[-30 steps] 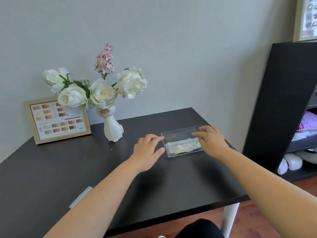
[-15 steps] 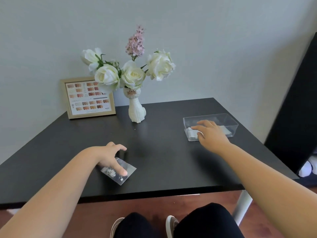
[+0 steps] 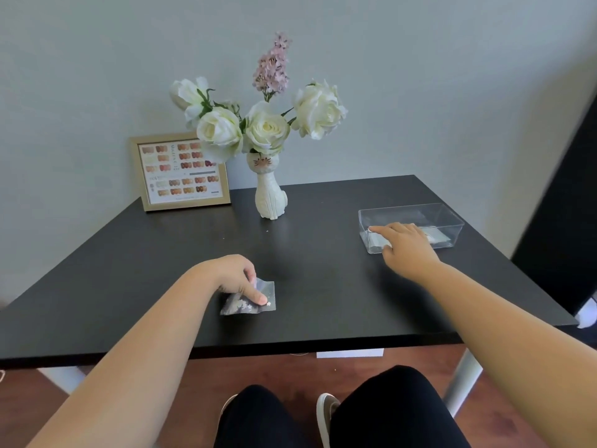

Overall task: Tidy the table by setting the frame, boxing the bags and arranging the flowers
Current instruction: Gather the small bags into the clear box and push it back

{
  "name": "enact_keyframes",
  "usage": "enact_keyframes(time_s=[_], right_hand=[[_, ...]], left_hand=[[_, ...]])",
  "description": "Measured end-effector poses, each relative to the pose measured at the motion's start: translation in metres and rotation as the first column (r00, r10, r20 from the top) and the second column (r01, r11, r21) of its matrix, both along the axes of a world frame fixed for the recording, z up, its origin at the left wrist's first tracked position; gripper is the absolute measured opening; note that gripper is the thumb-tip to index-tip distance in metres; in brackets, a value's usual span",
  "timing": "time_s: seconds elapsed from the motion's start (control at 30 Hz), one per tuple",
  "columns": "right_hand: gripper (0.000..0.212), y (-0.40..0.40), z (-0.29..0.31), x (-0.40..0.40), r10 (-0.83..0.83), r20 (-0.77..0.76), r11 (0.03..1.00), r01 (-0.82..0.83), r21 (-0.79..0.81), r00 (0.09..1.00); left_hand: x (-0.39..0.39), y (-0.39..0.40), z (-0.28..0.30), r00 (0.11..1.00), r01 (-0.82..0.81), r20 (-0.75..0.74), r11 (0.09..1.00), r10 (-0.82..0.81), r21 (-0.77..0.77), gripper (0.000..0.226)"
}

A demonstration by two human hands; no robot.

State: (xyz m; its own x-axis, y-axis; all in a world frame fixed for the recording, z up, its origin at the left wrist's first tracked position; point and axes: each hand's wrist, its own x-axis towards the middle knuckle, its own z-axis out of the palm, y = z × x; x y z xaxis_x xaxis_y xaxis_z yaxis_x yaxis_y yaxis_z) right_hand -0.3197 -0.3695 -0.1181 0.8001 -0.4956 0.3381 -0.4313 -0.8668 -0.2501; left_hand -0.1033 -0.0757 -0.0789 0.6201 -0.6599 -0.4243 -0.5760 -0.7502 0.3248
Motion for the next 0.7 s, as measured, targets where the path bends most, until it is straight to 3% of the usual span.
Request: enact_keyframes(time_s=[0.2,0.4,0.57,0.7], right_hand=[[0.056,-0.002,0.001,0.001,0.012,-0.018,1.0,-0.011,0.027,1.0],[0.054,-0.015,0.003,-0.012,-0.023,0.018,0.996,0.021,0.09,1.0],[0.054,-0.037,0.002,-0.039,-0.094,0.127,0.959,0.055,0.279,0.987],[0.058,-0.046,0.007,-0.05,-0.154,0.15,0.949,0.104,0.297,0.977]], left_hand=[[-0.007,-0.02,-0.001,0.999,0.039,0.024,0.993,-0.036,-0.109,0.037],[-0.023,-0.062,0.007,0.992,0.108,-0.025,0.949,-0.121,-0.295,0.004],[-0.04,-0.122,0.038,0.973,0.223,0.051,0.868,-0.223,-0.443,0.026],[-0.059,-0.173,0.061,0.954,0.301,0.179,0.771,-0.242,-0.561,0.028]])
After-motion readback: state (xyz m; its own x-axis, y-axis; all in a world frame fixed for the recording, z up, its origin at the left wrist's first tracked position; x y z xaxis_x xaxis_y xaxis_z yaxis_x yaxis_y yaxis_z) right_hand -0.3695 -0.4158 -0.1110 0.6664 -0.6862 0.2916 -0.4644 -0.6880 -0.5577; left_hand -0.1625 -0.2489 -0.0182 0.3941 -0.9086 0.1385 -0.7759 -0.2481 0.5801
